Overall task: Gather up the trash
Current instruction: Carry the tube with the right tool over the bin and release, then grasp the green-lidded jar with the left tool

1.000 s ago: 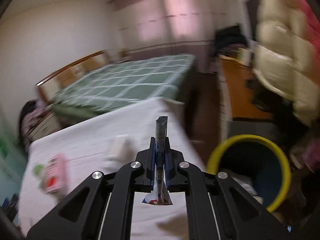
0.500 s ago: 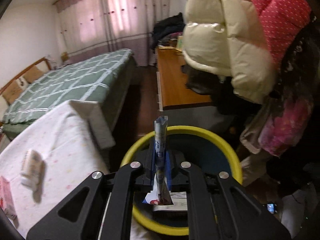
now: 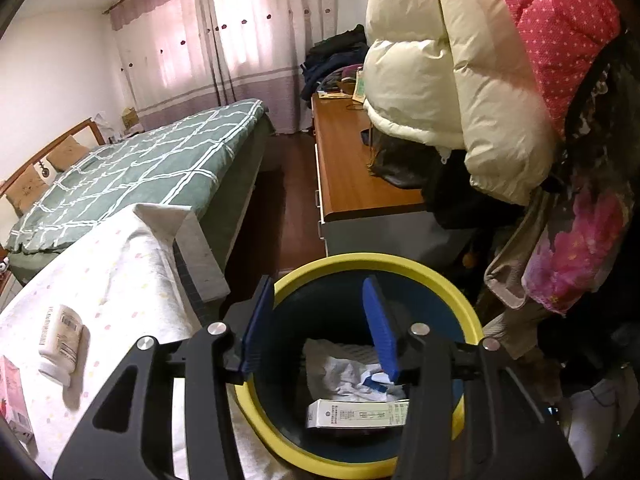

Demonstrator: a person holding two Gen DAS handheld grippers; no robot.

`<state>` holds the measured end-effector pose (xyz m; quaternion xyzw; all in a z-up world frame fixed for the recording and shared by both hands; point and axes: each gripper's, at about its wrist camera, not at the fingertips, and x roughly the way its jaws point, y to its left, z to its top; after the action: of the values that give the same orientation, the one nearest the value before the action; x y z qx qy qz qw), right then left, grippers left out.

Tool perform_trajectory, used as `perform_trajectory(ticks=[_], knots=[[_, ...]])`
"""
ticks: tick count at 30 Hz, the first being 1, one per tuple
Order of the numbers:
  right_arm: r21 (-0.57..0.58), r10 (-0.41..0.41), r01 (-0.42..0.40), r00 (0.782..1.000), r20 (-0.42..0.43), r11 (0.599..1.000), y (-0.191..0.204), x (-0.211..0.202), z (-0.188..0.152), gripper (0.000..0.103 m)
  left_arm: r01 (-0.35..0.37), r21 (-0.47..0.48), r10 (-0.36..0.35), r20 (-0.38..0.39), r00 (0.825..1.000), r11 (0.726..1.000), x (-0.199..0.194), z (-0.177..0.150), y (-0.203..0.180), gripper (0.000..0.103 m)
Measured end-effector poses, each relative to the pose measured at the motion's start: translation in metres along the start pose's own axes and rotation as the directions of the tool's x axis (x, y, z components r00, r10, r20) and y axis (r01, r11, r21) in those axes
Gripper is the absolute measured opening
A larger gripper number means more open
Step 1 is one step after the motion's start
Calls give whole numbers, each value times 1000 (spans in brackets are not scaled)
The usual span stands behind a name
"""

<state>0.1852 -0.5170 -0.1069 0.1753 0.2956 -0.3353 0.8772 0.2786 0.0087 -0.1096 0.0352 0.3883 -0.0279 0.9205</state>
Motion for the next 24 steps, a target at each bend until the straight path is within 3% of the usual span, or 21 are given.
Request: perform_trajectory(ticks=[6, 18, 24], knots=[[6, 28, -28, 1000, -11, 1000, 1, 3, -1, 45, 48, 66, -47, -21, 999, 997, 25, 21, -15, 98], [-10, 66, -66, 998, -20, 998, 9, 4, -3, 49, 49, 123, -37, -95, 995, 991, 87, 43, -30, 97], [-21, 78, -79, 997, -29, 997, 13, 6, -5, 49, 119, 108, -106, -121, 987, 987, 101, 48, -30, 71]])
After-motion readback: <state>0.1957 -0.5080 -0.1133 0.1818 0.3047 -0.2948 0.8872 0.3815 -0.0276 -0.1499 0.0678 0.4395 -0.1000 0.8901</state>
